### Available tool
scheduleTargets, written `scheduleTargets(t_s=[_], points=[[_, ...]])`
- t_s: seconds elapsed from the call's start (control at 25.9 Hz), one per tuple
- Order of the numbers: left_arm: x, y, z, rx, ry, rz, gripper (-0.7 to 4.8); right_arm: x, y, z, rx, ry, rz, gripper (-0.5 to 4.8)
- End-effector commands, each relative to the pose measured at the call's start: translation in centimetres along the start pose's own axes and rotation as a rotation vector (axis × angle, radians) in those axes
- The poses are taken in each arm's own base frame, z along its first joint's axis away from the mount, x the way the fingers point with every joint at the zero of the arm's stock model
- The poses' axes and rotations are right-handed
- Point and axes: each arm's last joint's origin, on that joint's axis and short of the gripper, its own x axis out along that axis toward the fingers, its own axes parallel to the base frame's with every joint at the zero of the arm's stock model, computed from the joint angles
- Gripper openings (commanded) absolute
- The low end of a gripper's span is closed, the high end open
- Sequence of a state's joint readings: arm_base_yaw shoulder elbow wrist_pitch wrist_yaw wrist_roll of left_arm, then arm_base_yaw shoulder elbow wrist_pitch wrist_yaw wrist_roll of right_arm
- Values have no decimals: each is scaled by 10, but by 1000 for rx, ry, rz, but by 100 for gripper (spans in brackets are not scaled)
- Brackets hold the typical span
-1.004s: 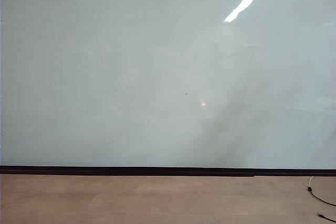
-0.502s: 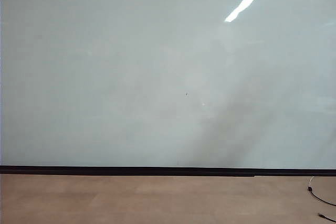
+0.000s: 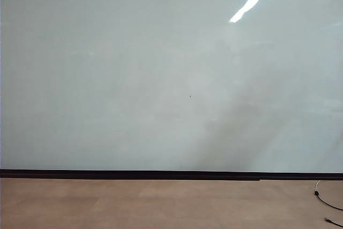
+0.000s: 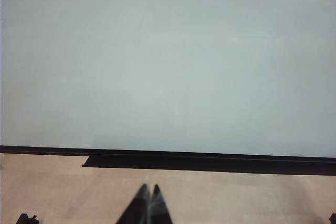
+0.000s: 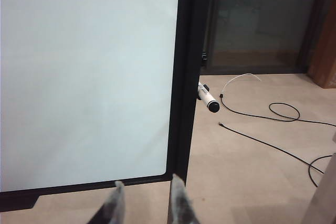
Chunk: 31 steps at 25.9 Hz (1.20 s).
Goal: Pick up the pen on the shelf to the right of the whiteboard and draw a cross mark.
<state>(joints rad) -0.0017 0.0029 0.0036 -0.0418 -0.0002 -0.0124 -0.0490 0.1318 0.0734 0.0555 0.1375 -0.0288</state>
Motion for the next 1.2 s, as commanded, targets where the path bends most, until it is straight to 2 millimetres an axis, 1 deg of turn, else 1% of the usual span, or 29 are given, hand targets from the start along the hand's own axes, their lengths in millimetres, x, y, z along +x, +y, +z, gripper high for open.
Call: scheduleTargets(t_s=[0.04,0.15,0.27,0.54,0.81,0.93,1.2], points=[[0,0,2,5,-13,-4,-4,2,-1,5,-12,-35,-29,122],[0,0,2,5,-13,-4,-5,3,-1,6,-19,-42,-49,127],[0,0,2,4,-13,-4,-4,5,-2,6,-20,-46,-71,185],[0,0,2,4,-13,-4,-4,12,-2,6,-28,-38,-109,193],[0,0,2,4,-13,-4,-4,24,-1,5,-46,-33,-139,204],[0,0,2,4,-13,-4,-4,31,-2,3,-48,-23,-147,234],[0,0,2,4,-13,-4,-4,39,-4,1,-75,-20,-159,235]])
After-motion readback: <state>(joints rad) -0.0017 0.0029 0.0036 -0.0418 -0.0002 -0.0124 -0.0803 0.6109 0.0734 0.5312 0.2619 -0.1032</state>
